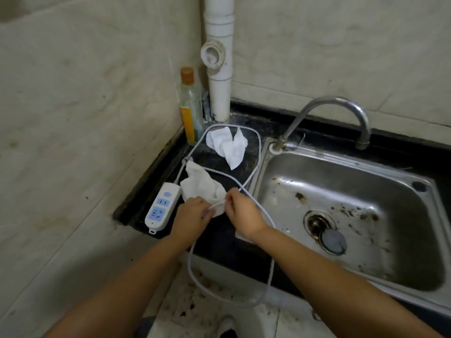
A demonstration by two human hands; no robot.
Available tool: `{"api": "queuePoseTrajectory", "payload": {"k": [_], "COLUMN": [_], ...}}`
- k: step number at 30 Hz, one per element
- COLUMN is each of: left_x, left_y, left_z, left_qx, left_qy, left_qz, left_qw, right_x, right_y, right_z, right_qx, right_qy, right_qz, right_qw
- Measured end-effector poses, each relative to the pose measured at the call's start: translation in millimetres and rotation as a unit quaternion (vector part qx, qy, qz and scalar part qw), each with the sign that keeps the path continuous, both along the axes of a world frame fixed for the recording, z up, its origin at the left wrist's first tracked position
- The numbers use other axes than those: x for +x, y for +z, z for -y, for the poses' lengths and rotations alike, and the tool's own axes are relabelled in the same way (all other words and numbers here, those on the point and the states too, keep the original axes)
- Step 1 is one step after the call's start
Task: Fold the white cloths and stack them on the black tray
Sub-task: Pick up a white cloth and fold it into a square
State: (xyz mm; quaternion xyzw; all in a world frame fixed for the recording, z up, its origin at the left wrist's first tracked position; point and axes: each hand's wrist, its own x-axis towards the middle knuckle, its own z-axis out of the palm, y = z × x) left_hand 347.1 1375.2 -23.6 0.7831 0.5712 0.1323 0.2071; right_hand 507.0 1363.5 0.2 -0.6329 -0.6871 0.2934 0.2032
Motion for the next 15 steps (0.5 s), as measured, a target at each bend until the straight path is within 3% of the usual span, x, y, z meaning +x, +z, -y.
{"api": "queuePoseTrajectory", "payload": {"k": [4,8,15], "left_x": [35.6,111.1,311.0], "left_y": [44.6,77.5,121.3], "left_z": [-22.9,-39.1,0.4], "left_qx": [-0.047,-0.030,-0.039], "left_qy": [0.008,-0.057,-0.184], "left_qz": [0.119,0.140,0.209], "left_qw": [0.992,0.988,0.960], "right_x": [68.1,163.1,368.6], "right_y": [52.7,94.9,119.5], "right_z": [3.7,32.4,140.6], "right_qx": [0.043,0.080,0.147], "right_qy": [-0.129,-0.226,-0.374], "right_qz": [-0.164,-0.281,-0.255], "right_qw": [0.977,0.929,0.879]}}
